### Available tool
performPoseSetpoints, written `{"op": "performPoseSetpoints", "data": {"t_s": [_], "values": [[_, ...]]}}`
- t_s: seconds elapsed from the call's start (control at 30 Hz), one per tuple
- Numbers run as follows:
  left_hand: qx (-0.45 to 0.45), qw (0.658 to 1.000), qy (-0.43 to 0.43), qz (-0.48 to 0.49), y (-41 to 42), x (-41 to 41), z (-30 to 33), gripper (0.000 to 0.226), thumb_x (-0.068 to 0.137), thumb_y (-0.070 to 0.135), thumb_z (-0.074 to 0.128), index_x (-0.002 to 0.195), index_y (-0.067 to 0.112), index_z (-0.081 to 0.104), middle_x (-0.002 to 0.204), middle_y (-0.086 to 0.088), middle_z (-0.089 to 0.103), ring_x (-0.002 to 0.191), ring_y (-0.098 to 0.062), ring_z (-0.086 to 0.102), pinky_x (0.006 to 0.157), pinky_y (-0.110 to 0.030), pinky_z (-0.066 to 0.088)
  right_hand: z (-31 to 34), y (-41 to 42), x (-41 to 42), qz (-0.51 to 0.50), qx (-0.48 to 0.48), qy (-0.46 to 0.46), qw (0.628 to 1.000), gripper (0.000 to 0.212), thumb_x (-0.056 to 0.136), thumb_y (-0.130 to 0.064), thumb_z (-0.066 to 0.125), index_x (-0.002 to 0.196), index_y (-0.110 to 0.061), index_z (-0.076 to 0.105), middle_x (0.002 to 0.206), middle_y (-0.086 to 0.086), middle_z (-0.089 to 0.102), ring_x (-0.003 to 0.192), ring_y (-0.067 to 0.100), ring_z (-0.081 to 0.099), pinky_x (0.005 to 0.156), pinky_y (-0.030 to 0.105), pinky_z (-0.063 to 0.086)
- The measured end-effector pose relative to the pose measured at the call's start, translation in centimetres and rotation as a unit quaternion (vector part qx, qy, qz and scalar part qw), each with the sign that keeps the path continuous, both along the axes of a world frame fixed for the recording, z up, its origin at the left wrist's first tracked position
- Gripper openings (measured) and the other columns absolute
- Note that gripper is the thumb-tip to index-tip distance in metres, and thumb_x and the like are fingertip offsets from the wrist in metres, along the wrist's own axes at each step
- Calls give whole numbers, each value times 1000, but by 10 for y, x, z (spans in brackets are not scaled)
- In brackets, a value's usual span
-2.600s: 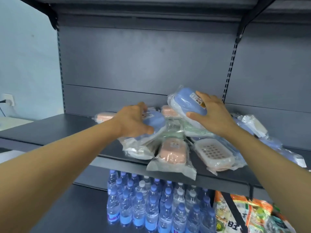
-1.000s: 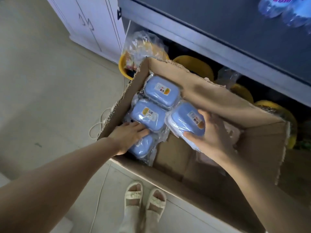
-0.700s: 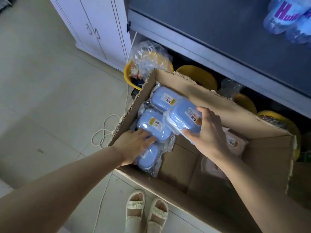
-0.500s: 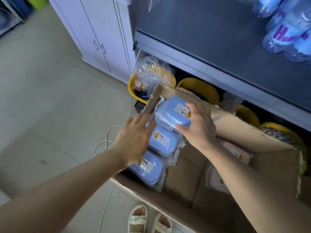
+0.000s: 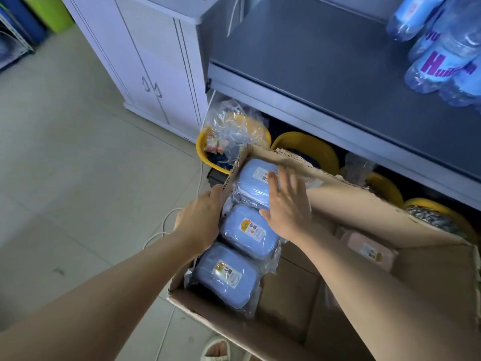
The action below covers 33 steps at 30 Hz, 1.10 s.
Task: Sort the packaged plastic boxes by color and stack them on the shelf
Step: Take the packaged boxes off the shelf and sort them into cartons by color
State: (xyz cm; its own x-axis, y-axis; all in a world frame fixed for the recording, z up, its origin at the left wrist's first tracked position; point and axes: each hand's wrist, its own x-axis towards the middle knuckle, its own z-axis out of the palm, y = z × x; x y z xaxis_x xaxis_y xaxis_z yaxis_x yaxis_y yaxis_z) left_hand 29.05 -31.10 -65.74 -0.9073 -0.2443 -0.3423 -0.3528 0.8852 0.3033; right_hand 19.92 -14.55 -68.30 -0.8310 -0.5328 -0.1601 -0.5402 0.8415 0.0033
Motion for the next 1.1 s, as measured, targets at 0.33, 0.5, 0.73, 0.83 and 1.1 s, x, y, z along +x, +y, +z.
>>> {"op": "performPoseSetpoints", "data": {"t_s": [0.33,0.5,0.73,0.83,1.1], "values": [[-12,997,-19,-69,16,-13,95,71,85,6,51,146,17,18,145,-6,32,131,-28,36,102,-37,36,123,43,6,-27,-54,-84,995,83,88,-46,58,150,-14,13,157,4,10,143,26,8,117,39,15],[-14,991,6,-136,39,-33,213,71,87,9,56,147,17,19,147,-6,36,134,-27,36,105,-42,39,255,75,13,-37,-93,-47,994,65,90,-36,56,145,-14,27,149,1,27,137,21,21,112,33,24],[-61,966,105,-227,81,-53,400,56,89,25,57,139,21,33,137,-6,49,125,-27,48,98,-40,44,444,128,25,-109,-133,19,985,56,89,-34,59,138,-15,39,135,5,43,127,25,41,100,38,39],[-70,952,153,-256,105,-56,465,52,89,29,57,136,19,37,132,-8,53,121,-30,51,97,-43,45,507,157,34,-143,-160,63,975,45,84,-30,61,124,-15,50,122,6,50,114,29,52,93,43,44],[-67,906,260,-327,180,-58,581,43,87,29,57,127,17,45,124,-10,57,114,-31,54,90,-41,48,615,244,69,-213,-149,150,954,63,94,-35,56,147,-15,29,149,6,31,136,25,32,108,38,32]]}}
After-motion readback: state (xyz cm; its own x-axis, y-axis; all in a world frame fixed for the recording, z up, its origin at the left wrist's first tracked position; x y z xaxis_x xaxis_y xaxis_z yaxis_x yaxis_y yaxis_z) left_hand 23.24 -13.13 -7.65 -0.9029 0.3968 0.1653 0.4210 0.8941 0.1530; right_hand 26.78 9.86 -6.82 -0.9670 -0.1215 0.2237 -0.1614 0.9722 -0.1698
